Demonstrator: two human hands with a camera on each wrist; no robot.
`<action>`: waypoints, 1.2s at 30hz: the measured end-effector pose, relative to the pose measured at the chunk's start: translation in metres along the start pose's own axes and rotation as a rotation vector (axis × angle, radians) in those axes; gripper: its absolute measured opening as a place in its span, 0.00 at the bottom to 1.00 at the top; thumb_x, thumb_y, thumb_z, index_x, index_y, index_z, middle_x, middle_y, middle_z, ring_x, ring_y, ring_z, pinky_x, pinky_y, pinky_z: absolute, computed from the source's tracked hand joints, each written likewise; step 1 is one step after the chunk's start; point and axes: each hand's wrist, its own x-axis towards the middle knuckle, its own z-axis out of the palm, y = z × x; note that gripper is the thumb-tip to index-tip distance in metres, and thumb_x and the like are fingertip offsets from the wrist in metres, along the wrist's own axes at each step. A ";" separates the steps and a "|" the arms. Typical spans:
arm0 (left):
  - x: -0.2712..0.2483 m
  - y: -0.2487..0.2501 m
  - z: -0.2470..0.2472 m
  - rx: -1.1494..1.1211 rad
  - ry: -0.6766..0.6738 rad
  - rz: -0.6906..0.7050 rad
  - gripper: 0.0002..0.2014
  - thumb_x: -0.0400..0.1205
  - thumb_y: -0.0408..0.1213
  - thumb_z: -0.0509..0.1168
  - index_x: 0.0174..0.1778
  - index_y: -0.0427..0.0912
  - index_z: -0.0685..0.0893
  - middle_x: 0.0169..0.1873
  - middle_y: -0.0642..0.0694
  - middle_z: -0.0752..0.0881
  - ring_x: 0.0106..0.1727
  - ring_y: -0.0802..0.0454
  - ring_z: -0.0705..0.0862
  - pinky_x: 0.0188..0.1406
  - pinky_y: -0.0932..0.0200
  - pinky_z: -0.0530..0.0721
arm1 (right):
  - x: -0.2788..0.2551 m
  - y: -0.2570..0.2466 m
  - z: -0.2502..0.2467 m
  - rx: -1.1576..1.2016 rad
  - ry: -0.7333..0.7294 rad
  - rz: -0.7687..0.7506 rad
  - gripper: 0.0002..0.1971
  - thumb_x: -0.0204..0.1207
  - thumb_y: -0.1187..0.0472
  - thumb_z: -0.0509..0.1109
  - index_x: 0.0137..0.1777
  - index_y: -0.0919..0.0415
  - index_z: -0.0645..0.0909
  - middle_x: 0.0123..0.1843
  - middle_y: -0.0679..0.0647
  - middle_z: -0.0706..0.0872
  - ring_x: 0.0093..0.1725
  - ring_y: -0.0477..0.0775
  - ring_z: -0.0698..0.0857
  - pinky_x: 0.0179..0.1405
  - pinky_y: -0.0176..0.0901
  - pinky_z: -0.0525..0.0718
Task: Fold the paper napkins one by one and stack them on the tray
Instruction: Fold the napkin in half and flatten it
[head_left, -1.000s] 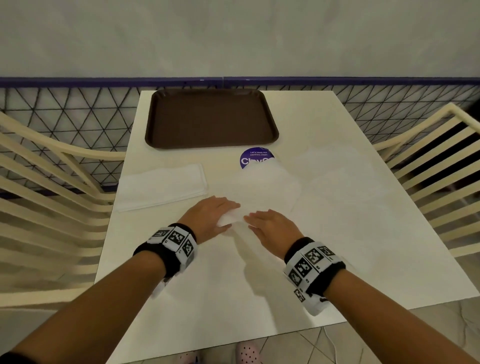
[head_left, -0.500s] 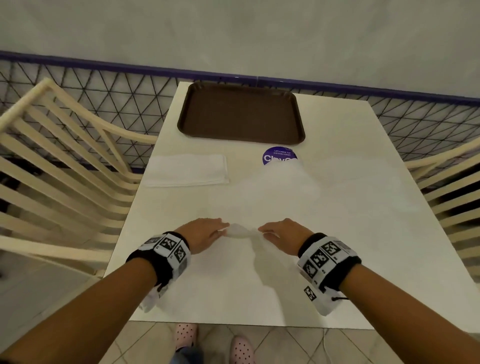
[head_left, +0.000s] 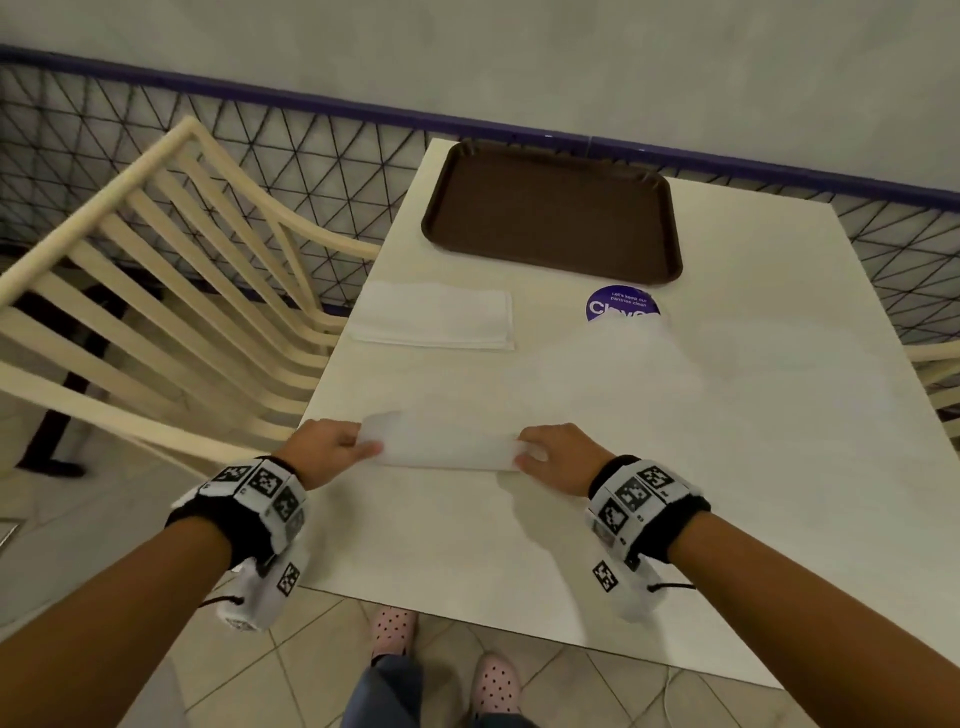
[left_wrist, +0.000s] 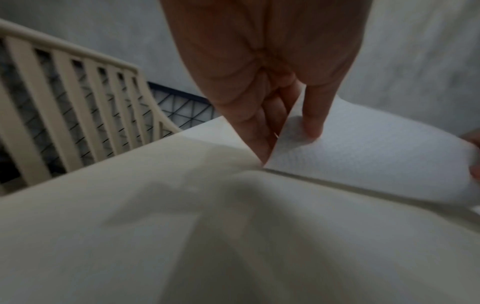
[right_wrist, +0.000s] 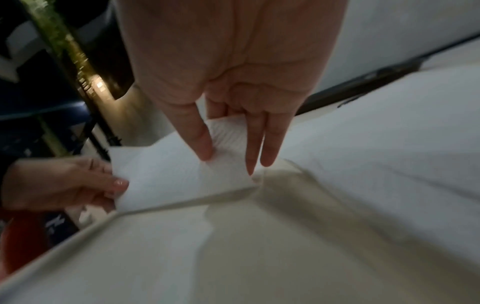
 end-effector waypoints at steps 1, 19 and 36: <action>0.004 -0.006 -0.001 -0.087 0.015 -0.026 0.15 0.82 0.44 0.64 0.53 0.34 0.85 0.47 0.41 0.85 0.51 0.46 0.80 0.54 0.57 0.74 | 0.004 -0.004 -0.002 0.051 0.016 0.020 0.16 0.83 0.59 0.60 0.64 0.68 0.77 0.62 0.62 0.83 0.62 0.60 0.79 0.47 0.38 0.67; 0.060 -0.006 -0.018 -0.418 -0.035 -0.248 0.15 0.80 0.40 0.67 0.30 0.37 0.75 0.32 0.39 0.83 0.31 0.47 0.83 0.30 0.60 0.86 | 0.073 -0.003 -0.006 0.604 0.079 0.440 0.15 0.77 0.63 0.67 0.29 0.59 0.72 0.34 0.58 0.80 0.36 0.57 0.81 0.44 0.49 0.82; 0.053 0.021 -0.021 0.097 0.150 -0.111 0.18 0.78 0.40 0.69 0.58 0.38 0.72 0.58 0.40 0.77 0.57 0.42 0.80 0.57 0.51 0.78 | 0.079 -0.007 -0.003 0.535 0.118 0.500 0.12 0.76 0.62 0.68 0.33 0.55 0.71 0.48 0.56 0.79 0.49 0.54 0.78 0.57 0.45 0.79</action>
